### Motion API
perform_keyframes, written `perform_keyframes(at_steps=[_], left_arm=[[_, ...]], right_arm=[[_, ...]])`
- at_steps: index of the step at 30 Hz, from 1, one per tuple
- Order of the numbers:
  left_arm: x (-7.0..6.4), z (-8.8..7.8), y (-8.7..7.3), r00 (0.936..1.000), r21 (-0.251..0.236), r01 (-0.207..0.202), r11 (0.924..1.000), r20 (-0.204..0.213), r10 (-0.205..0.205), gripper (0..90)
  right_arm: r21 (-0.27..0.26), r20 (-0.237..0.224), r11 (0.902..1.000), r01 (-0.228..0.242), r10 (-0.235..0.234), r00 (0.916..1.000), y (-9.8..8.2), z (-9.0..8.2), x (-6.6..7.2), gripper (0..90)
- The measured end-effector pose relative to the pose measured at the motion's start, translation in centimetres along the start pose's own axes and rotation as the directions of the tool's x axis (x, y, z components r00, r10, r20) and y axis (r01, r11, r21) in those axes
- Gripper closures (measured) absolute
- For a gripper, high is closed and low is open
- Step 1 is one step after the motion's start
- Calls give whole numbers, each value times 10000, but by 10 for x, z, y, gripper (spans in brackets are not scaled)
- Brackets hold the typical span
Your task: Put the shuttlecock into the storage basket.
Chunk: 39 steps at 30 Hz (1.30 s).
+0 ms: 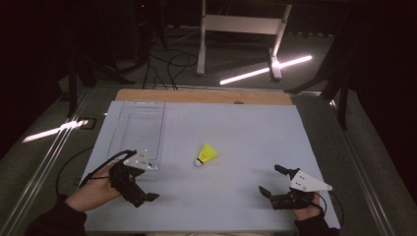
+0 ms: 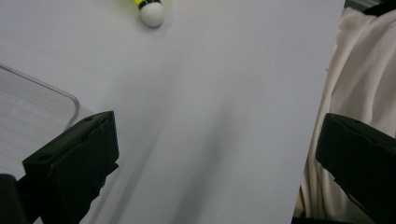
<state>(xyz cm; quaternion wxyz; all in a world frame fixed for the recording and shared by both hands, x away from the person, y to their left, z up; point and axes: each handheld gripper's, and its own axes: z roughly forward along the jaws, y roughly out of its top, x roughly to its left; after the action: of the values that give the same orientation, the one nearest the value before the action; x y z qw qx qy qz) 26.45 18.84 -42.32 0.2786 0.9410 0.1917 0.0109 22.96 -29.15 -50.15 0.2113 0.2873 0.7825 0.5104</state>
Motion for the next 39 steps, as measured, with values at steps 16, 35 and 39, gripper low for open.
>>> perform_keyframes(at_steps=[16, 35, 39], left_arm=[[-2, 22, 20, 9981, 1354, 443, 9898, 367, -497, 2], [-9, 43, 52, 9952, 1487, 939, 9844, 127, -969, 2], [-7, 45, 57, 9916, 1333, 1293, 9826, -75, -1294, 2]], right_arm=[[90, -104, 10000, -14, 15, 9999, 0, 2, 1, 88], [98, -148, 10000, -5, 7, 9999, -1, 2, 0, 88], [90, -147, 10000, -16, 17, 9999, -1, 2, 0, 88]])
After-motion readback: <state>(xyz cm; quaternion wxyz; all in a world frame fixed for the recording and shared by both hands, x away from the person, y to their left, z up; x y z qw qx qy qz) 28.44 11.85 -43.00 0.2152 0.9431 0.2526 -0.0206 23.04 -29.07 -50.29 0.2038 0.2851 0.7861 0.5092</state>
